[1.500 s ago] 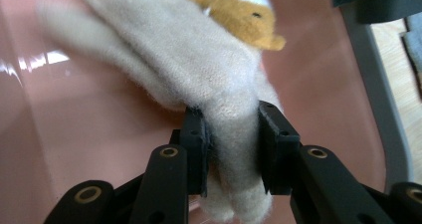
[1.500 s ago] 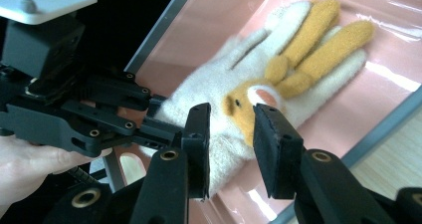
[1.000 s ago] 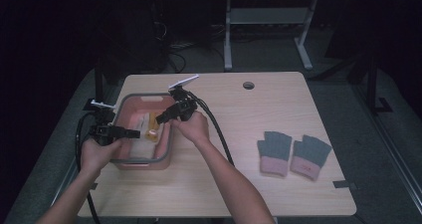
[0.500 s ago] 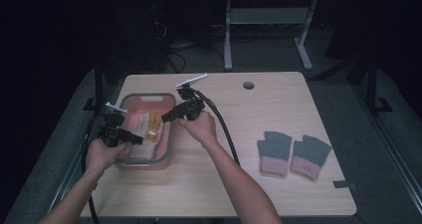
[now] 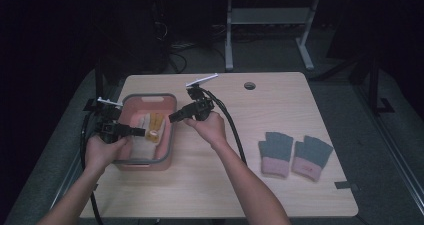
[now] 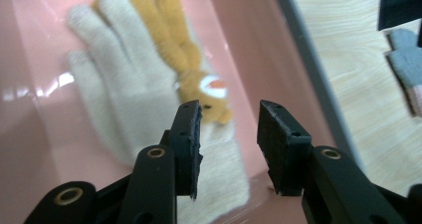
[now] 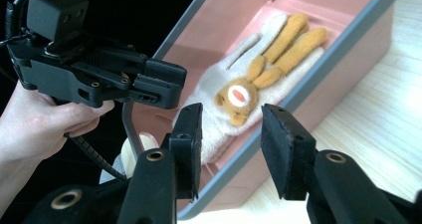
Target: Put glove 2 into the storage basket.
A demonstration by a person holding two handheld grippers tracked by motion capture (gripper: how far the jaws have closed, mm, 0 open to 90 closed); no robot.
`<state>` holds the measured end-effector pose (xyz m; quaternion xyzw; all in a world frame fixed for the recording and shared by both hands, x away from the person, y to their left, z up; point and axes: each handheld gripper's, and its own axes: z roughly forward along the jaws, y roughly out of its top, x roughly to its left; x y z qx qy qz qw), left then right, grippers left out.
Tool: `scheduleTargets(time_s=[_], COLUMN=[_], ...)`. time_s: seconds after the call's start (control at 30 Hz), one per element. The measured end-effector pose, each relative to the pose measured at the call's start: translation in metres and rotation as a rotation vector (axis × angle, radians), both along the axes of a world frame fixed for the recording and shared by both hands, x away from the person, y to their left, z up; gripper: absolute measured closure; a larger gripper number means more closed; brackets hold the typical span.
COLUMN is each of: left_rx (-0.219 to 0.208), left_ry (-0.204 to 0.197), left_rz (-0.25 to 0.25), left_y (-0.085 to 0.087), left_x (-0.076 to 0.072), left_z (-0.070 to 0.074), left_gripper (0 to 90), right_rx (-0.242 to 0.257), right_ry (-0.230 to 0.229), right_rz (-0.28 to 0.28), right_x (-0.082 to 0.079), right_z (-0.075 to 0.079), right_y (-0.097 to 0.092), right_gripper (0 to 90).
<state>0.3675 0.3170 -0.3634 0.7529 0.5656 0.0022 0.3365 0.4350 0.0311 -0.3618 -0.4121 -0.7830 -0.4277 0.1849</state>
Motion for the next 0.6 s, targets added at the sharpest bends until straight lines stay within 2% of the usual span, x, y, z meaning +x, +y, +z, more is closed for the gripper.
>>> scheduleTargets(time_s=[0.3, 0.6], left_rx=[-0.060, -0.076], left_ry=[-0.046, -0.076], left_rz=[-0.030, -0.069], left_y=[-0.019, -0.038], left_x=[0.000, -0.002], left_z=[0.009, 0.016], left_gripper=[56.2, 53.4], right_rx=[0.020, 0.025], right_ry=[-0.021, -0.023], right_rz=[-0.026, -0.061], right_x=[-0.002, -0.006], right_z=[0.006, 0.008], right_y=[-0.028, -0.054], right_gripper=[56.7, 55.1])
